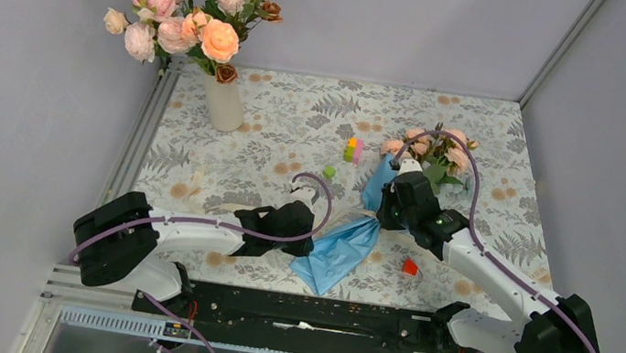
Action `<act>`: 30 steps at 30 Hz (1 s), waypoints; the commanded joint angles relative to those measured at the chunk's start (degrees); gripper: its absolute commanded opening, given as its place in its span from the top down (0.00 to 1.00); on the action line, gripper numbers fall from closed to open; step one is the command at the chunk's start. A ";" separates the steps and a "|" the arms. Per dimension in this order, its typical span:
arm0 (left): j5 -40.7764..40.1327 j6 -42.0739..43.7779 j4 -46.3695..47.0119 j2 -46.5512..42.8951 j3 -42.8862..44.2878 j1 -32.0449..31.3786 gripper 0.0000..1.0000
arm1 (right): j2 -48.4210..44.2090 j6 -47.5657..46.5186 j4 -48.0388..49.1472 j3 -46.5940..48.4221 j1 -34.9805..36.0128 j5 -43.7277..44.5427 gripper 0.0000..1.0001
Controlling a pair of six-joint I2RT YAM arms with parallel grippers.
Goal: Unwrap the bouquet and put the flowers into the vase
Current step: Untie the ribbon from the wrapping paper.
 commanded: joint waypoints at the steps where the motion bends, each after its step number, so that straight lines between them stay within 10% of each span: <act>1: -0.87 -0.32 -0.21 -1.05 0.32 0.02 1.00 | -0.27 0.69 1.67 3.63 0.01 3.13 0.85; 30: -0.63 -0.32 -0.12 -1.32 0.22 -0.02 1.00 | 9.25 -4.37 -1.74 6.41 -0.06 5.14 0.82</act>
